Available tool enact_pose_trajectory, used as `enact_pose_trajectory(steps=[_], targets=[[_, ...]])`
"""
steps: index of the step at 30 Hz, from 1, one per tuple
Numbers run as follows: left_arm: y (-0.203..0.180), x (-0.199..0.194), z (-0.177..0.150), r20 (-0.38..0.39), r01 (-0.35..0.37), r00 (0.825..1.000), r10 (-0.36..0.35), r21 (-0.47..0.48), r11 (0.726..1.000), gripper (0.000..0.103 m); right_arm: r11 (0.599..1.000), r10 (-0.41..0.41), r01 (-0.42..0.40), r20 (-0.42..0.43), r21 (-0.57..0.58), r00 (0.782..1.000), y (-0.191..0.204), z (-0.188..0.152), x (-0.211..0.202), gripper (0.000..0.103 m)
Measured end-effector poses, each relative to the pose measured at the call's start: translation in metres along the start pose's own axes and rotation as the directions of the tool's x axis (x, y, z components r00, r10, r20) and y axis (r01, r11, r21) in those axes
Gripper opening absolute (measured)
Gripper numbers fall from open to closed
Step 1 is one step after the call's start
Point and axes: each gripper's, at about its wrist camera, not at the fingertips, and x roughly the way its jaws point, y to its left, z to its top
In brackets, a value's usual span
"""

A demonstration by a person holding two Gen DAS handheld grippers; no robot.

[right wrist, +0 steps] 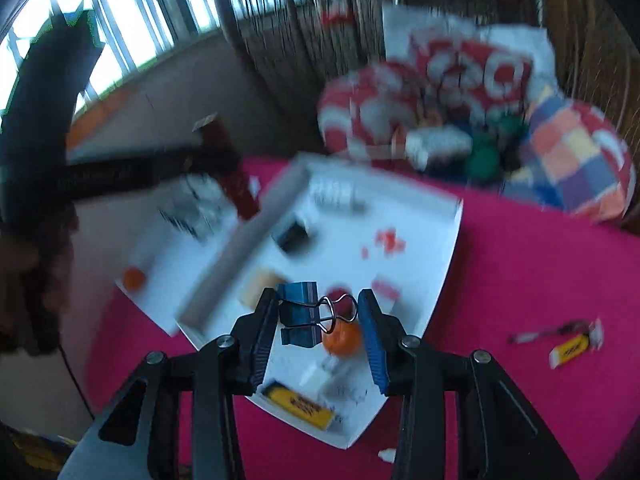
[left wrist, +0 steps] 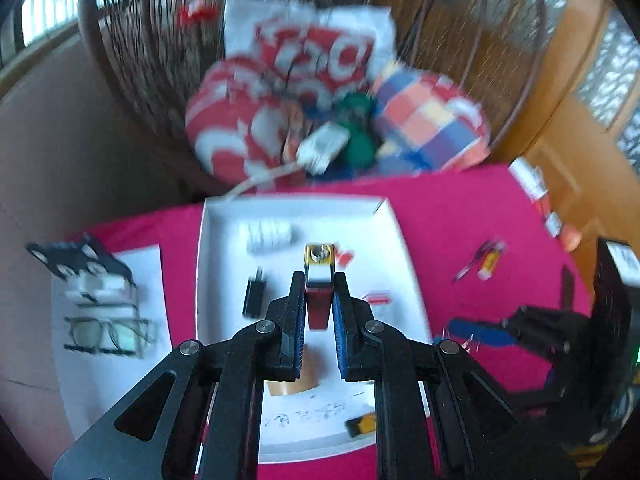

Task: Organize rigid objects
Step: 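Carry the red tube and blue clip over the white tray and open both tools, then move the left tool to the small medicine bottle and close on it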

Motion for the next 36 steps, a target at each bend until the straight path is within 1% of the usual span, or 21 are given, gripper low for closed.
enact_pose_trajectory(steps=[3,7,8,10,11,12,13,14,15,16,18,21,23,25,27,28,30,31,33,35,36], targets=[[0.005,0.026,-0.005,-0.063,-0.034,0.997,0.033,-0.02,0.999,0.011,1.0,-0.013,0.014,-0.073,0.018,0.997,0.001,-0.013,0.028,0.04],[0.011,0.038,-0.01,-0.108,-0.077,0.991,0.073,-0.032,0.997,0.011,1.0,-0.031,0.031,-0.131,-0.005,0.991,0.005,-0.021,0.052,0.042],[0.012,0.041,-0.012,-0.124,-0.091,0.988,0.087,-0.026,0.995,0.013,0.999,-0.038,0.037,-0.135,-0.01,0.99,0.006,-0.023,0.056,0.042],[0.012,0.043,-0.016,-0.135,-0.103,0.986,0.099,-0.018,0.995,0.022,0.999,-0.045,0.043,-0.142,-0.015,0.989,0.008,-0.026,0.059,0.042],[0.013,0.042,-0.018,-0.129,-0.101,0.987,0.098,-0.021,0.995,0.042,0.999,-0.05,0.049,-0.143,-0.014,0.988,0.009,-0.027,0.059,0.043],[0.013,0.04,-0.019,-0.12,-0.101,0.988,0.097,-0.025,0.995,0.078,0.998,-0.055,0.053,-0.141,-0.014,0.989,0.01,-0.029,0.058,0.052],[0.013,0.038,-0.021,-0.107,-0.106,0.989,0.102,-0.032,0.994,0.09,0.998,-0.058,0.056,-0.14,-0.015,0.988,0.009,-0.026,0.06,0.076],[0.014,0.035,-0.022,-0.086,-0.123,0.989,0.12,-0.038,0.992,0.101,0.998,-0.065,0.063,-0.137,-0.022,0.988,0.009,-0.026,0.058,0.09],[0.015,0.034,-0.023,-0.072,-0.141,0.988,0.138,-0.045,0.989,0.103,0.997,-0.077,0.074,-0.127,-0.028,0.989,0.008,-0.026,0.058,0.103],[0.016,0.032,-0.025,-0.069,-0.155,0.986,0.151,-0.056,0.986,0.103,0.996,-0.086,0.082,-0.117,-0.033,0.989,0.007,-0.023,0.06,0.103],[0.017,0.029,-0.025,-0.068,-0.158,0.986,0.153,-0.076,0.985,0.103,0.995,-0.094,0.091,-0.101,-0.028,0.99,0.004,-0.022,0.055,0.103],[0.007,0.018,-0.027,-0.036,-0.14,0.99,0.138,-0.061,0.988,0.103,0.994,-0.097,0.1,-0.064,0.04,0.993,-0.016,-0.018,0.039,0.103],[-0.007,0.014,-0.029,-0.013,-0.121,0.993,0.12,-0.011,0.993,0.103,0.988,-0.107,0.109,-0.019,0.106,0.994,-0.039,-0.015,0.019,0.103],[-0.024,0.012,-0.033,0.006,-0.106,0.994,0.106,0.052,0.993,0.103,0.974,-0.139,0.132,0.023,0.186,0.99,-0.069,-0.016,-0.004,0.103],[-0.047,0.017,-0.041,-0.003,-0.073,0.997,0.074,0.139,0.988,0.103,0.956,-0.158,0.144,0.035,0.257,0.987,-0.095,-0.02,-0.022,0.103],[-0.061,0.021,-0.045,-0.018,-0.044,0.999,0.048,0.188,0.981,0.103,0.944,-0.171,0.152,0.042,0.292,0.984,-0.111,-0.024,-0.032,0.103],[-0.092,0.031,-0.054,-0.065,0.024,0.998,-0.005,0.291,0.956,0.103,0.927,-0.195,0.167,0.052,0.335,0.979,-0.132,-0.033,-0.05,0.103],[-0.109,0.036,-0.059,-0.094,0.058,0.995,-0.027,0.346,0.937,0.103,0.918,-0.206,0.174,0.054,0.356,0.977,-0.142,-0.04,-0.059,0.103],[-0.145,0.049,-0.071,-0.161,0.132,0.985,-0.067,0.444,0.886,0.103,0.896,-0.229,0.188,0.056,0.402,0.972,-0.161,-0.054,-0.075,0.103],[-0.178,0.065,-0.083,-0.252,0.219,0.962,-0.101,0.5,0.838,0.103,0.872,-0.241,0.191,0.057,0.451,0.969,-0.18,-0.071,-0.09,0.103],[-0.192,0.073,-0.089,-0.291,0.243,0.951,-0.099,0.513,0.823,0.103,0.861,-0.248,0.195,0.053,0.469,0.967,-0.188,-0.079,-0.094,0.103]])
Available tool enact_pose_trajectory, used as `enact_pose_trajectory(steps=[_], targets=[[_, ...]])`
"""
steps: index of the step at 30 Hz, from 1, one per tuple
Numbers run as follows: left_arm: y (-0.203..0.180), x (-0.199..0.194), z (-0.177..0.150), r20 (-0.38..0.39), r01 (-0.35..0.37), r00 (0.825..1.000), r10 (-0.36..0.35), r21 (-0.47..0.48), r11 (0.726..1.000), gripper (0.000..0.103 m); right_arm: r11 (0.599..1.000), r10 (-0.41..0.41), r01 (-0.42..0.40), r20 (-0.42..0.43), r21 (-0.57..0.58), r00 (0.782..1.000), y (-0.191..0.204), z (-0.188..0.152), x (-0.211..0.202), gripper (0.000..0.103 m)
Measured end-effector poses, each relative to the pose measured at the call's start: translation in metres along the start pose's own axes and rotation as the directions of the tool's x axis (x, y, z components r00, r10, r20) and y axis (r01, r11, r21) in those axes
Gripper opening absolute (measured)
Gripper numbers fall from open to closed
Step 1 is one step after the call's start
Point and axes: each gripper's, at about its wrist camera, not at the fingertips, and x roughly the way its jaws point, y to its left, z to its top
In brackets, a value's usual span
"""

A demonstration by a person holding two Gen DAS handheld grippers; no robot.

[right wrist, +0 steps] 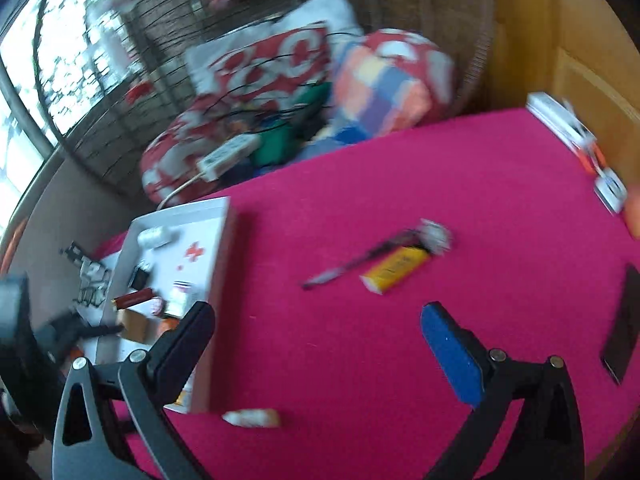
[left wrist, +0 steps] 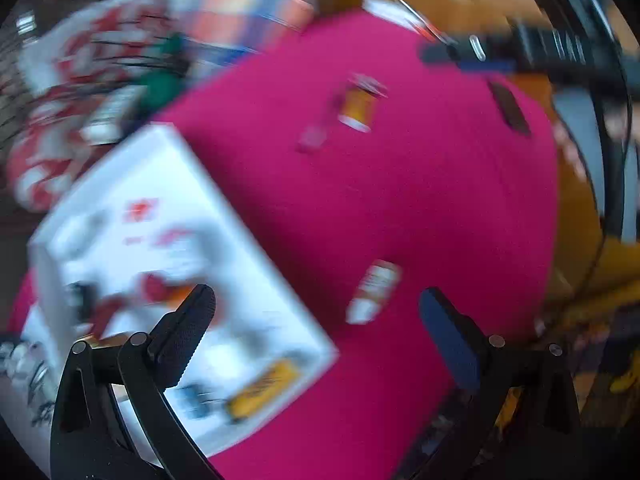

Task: Organize rigid objects
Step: 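Move the left tool to the small medicine bottle and close on it, then grasp the yellow lighter with the right tool while the left tool holds the bottle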

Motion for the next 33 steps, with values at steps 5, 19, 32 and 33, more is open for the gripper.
enact_pose_trajectory(steps=[5,19,32,33], targets=[[-0.038,0.05,0.012,-0.154,0.027,0.988,-0.016,0.068,0.997,0.094,0.995,-0.03,0.033,-0.033,0.097,0.999,-0.06,-0.014,-0.01,0.103],[-0.062,0.107,0.017,-0.309,-0.05,0.949,0.066,0.061,0.997,0.038,0.996,0.02,-0.003,-0.185,0.088,0.983,-0.109,-0.015,0.027,0.103],[-0.037,0.1,0.014,-0.24,-0.056,0.971,0.004,-0.21,0.976,0.019,1.0,-0.016,0.02,-0.335,0.01,0.942,-0.051,0.024,0.136,0.076],[-0.036,0.1,0.015,-0.237,-0.057,0.972,0.002,-0.225,0.973,0.019,0.999,-0.029,0.039,-0.339,0.023,0.94,-0.05,0.025,0.141,0.077]])
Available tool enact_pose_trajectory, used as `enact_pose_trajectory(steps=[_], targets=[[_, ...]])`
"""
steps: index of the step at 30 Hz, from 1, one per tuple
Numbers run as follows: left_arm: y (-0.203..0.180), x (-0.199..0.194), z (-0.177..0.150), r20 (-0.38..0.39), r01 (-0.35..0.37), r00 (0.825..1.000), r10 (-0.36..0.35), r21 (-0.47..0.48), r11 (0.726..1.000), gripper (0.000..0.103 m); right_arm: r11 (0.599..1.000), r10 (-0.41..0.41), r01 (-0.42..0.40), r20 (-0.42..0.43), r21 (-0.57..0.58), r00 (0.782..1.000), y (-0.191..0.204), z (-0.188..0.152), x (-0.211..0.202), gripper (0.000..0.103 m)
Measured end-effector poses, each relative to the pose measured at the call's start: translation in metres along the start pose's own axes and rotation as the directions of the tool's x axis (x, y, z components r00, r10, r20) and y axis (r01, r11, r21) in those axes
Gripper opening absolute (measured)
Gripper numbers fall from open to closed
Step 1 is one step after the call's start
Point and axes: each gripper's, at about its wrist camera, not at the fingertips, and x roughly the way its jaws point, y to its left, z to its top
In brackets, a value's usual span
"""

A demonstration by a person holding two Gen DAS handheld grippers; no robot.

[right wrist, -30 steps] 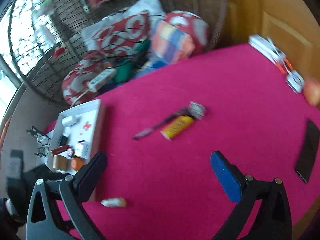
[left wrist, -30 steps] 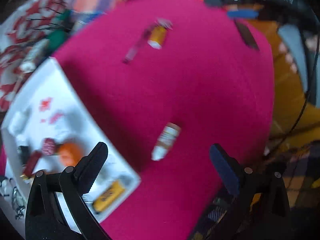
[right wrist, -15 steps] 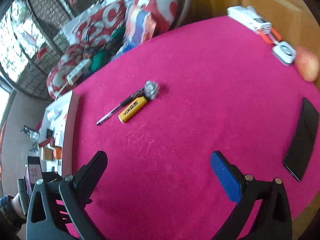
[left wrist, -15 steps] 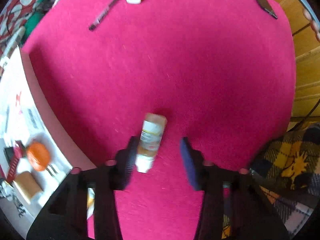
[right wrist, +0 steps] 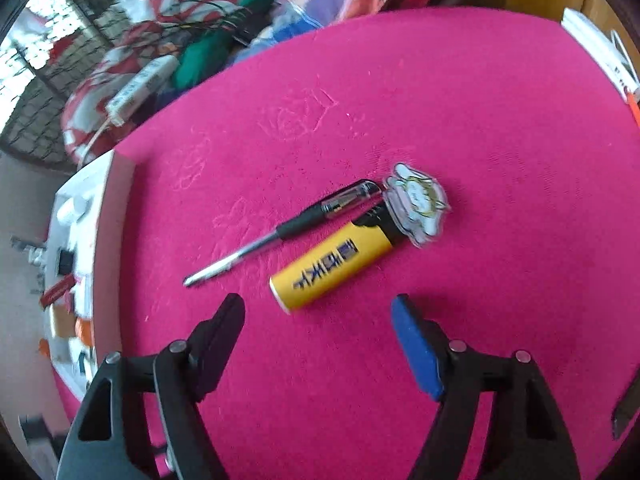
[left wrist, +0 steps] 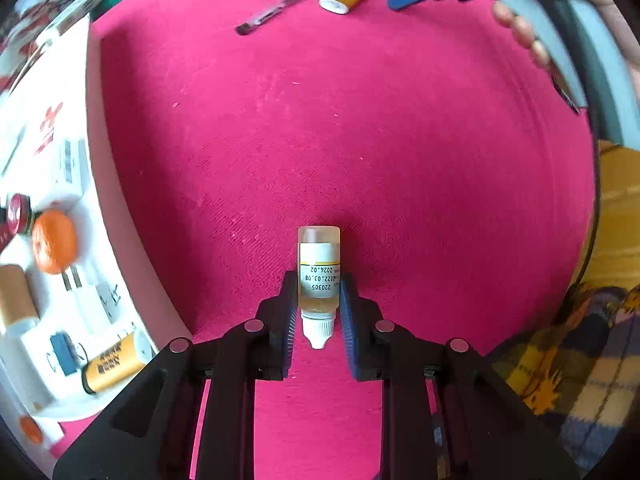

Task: Organize rigid objects
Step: 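Grasp the yellow lighter with the right tool while the left tool holds the bottle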

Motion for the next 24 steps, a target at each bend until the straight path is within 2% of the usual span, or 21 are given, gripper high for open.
enact_pose_trajectory(steps=[3,7,10,12,14,15,19,24], targets=[[0.012,-0.003,-0.005,0.006,0.006,1.0,-0.006,-0.036,0.999,0.019,0.999,-0.046,0.046,0.031,0.017,0.998,0.006,0.007,0.004,0.078],[0.013,-0.005,-0.013,0.012,-0.002,1.0,0.002,-0.066,0.998,0.019,0.984,-0.139,0.143,0.05,-0.108,0.989,0.021,0.009,0.01,0.076],[0.006,0.002,-0.013,0.016,-0.006,1.0,0.007,-0.077,0.997,0.019,0.968,-0.152,0.162,0.066,-0.19,0.986,0.019,-0.001,0.005,0.061],[0.006,0.001,-0.014,0.017,-0.008,1.0,0.01,-0.083,0.996,0.019,0.957,-0.146,0.16,0.075,-0.241,0.986,0.011,-0.007,-0.001,0.035],[0.005,0.001,-0.013,0.022,-0.012,1.0,0.014,-0.085,0.996,0.019,0.951,-0.128,0.142,0.067,-0.276,0.989,0.001,-0.014,-0.008,0.022],[0.004,0.002,-0.015,0.023,-0.015,1.0,0.017,-0.085,0.996,0.019,0.954,-0.111,0.122,0.055,-0.274,0.992,-0.009,-0.018,-0.012,0.021],[0.003,-0.001,-0.022,0.039,-0.002,0.999,0.006,-0.11,0.994,0.019,0.978,-0.032,0.037,0.025,-0.204,0.999,-0.033,-0.03,-0.026,0.021],[0.015,-0.007,-0.033,0.081,0.036,0.996,-0.022,-0.174,0.984,0.019,0.992,0.055,-0.05,0.041,-0.116,0.998,-0.058,-0.049,-0.053,0.02]])
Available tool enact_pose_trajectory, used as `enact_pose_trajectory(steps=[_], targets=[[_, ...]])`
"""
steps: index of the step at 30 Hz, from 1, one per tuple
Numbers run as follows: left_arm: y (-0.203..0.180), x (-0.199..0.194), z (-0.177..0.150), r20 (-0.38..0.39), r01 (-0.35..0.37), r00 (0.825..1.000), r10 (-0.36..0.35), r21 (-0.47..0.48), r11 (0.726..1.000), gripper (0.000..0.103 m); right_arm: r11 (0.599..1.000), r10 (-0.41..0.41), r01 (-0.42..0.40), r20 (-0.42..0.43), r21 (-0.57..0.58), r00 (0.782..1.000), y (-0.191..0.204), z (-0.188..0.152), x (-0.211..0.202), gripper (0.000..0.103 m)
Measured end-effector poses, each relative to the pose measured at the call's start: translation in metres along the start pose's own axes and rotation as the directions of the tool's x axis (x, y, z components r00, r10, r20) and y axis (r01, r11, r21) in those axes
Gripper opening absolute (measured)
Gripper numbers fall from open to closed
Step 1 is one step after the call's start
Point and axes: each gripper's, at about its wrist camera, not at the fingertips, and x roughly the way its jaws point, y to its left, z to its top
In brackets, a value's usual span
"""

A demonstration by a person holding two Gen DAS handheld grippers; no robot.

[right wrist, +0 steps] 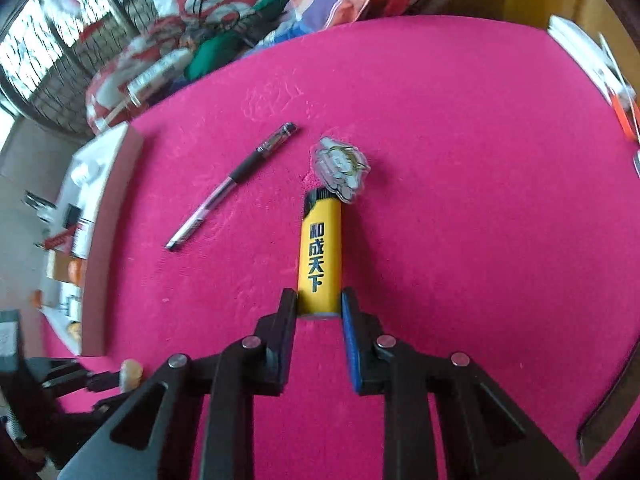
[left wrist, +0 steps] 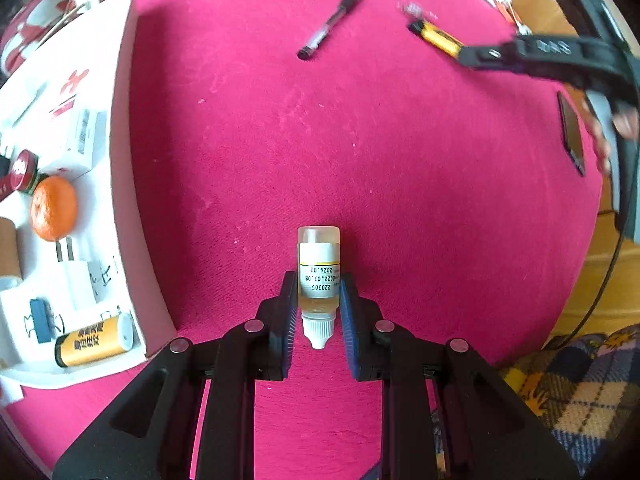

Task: Organize rigid objects
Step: 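Grasp the yellow lighter with the right tool while the left tool holds the bottle, then carry the bottle and lighter over the white tray and open both tools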

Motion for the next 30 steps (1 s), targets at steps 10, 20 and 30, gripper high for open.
enact_pose_trajectory(steps=[10,20,30], targets=[[0.004,-0.023,-0.007,0.079,0.031,0.996,-0.028,-0.037,0.999,0.019,0.998,0.062,-0.06,0.074,-0.029,0.995,0.015,0.001,-0.031,0.01],[-0.008,-0.024,-0.002,0.076,0.034,0.997,-0.031,-0.043,0.999,0.019,0.997,0.042,-0.042,-0.003,-0.067,0.999,0.025,-0.004,0.002,0.011],[-0.006,-0.06,0.009,0.187,0.039,0.982,-0.021,-0.094,0.995,0.019,0.987,0.089,-0.087,0.011,-0.137,0.996,0.046,0.0,-0.003,0.01]])
